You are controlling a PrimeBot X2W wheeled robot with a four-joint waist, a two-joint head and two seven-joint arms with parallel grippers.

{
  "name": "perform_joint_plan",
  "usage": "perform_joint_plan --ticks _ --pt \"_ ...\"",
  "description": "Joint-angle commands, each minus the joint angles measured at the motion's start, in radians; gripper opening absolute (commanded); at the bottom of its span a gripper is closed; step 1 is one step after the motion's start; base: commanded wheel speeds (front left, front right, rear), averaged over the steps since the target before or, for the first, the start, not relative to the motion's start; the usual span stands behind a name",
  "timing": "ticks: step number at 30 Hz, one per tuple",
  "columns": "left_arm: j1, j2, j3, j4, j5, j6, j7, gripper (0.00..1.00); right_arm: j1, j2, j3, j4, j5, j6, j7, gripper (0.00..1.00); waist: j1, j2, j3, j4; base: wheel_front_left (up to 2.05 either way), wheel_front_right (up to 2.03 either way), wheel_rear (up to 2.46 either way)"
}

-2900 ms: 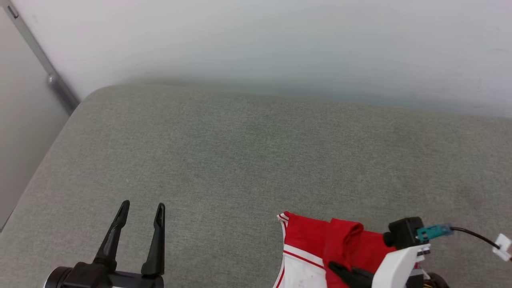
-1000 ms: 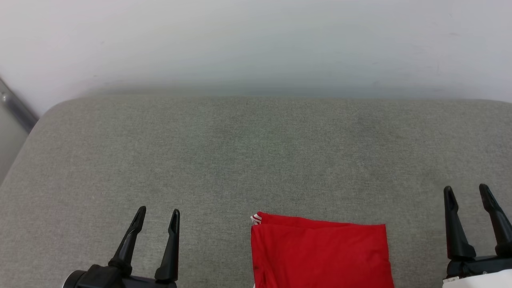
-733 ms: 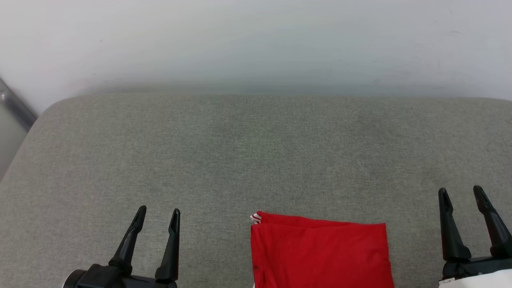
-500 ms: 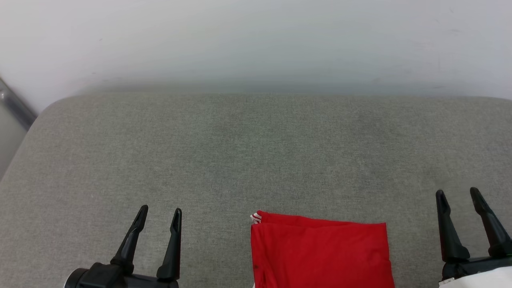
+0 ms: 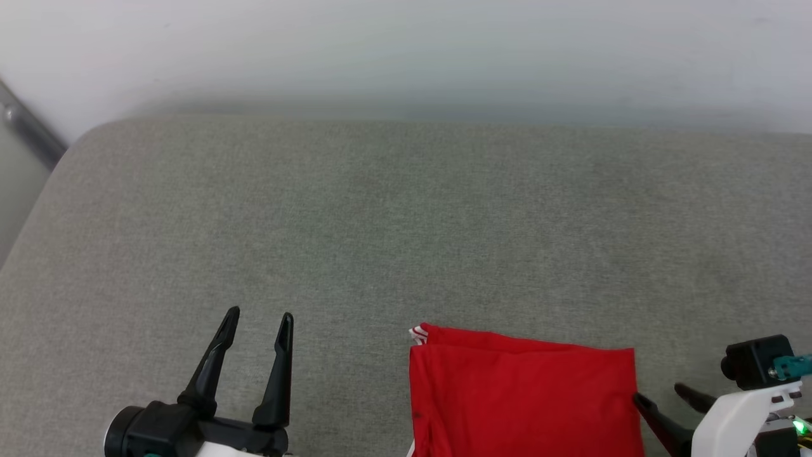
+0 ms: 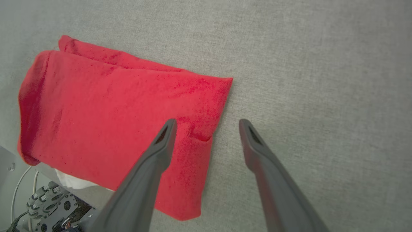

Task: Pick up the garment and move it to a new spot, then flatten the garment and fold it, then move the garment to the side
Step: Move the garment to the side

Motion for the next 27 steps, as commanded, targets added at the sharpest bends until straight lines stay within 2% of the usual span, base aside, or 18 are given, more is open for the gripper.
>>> perform_joint_plan --ticks 1,5,8,13,18,19,20,21,27 --pt "-0.018 0.001 -0.004 0.001 -0.001 -0.001 -0.002 1.0 -0.022 0.007 -0.013 -0.002 0.008 0.0 0.074 1.0 0.0 -0.0001 0.021 0.017 0.0 0.0 0.0" --pt "-0.038 0.005 -0.016 0.007 0.001 -0.001 -0.003 1.0 -0.041 0.046 -0.047 0.01 -0.014 0.0 0.258 1.0 0.0 -0.0001 0.048 0.045 0.0 0.0 0.0" --pt "-0.048 0.009 -0.018 0.01 0.0 -0.001 -0.002 1.0 -0.057 0.085 -0.058 0.031 -0.031 0.0 0.334 1.0 0.0 -0.0001 0.066 0.065 0.0 0.0 0.0" --pt "-0.064 0.009 -0.027 0.014 -0.003 -0.001 -0.003 1.0 -0.072 0.134 -0.052 0.086 -0.05 0.0 0.375 1.0 0.0 -0.0001 0.09 0.1 0.0 0.0 0.0" --pt "-0.079 0.008 -0.039 0.02 -0.006 -0.001 -0.003 1.0 -0.065 0.149 -0.012 0.166 -0.072 0.0 0.36 1.0 0.0 -0.0001 0.098 0.126 0.0 0.0 0.0" --pt "-0.08 0.008 -0.04 0.021 -0.006 -0.001 -0.003 1.0 -0.064 0.148 -0.001 0.18 -0.078 0.0 0.353 0.48 0.0 -0.0001 0.097 0.13 0.0 0.0 0.0" --pt "-0.079 0.008 -0.041 0.023 -0.006 -0.001 -0.003 1.0 -0.068 0.142 0.012 0.191 -0.083 0.0 0.341 0.09 0.0 -0.0001 0.095 0.133 0.0 0.0 0.0" --pt "-0.078 0.008 -0.041 0.025 -0.006 -0.001 -0.003 1.0 -0.075 0.132 0.025 0.198 -0.09 0.0 0.322 0.0 0.0 -0.0001 0.093 0.135 0.0 0.0 0.0" --pt "-0.063 0.002 -0.039 0.028 -0.006 -0.001 -0.003 1.0 -0.149 0.038 0.08 0.186 -0.138 -0.001 0.231 0.0 0.0 -0.0001 0.066 0.117 0.0 0.0 0.0"
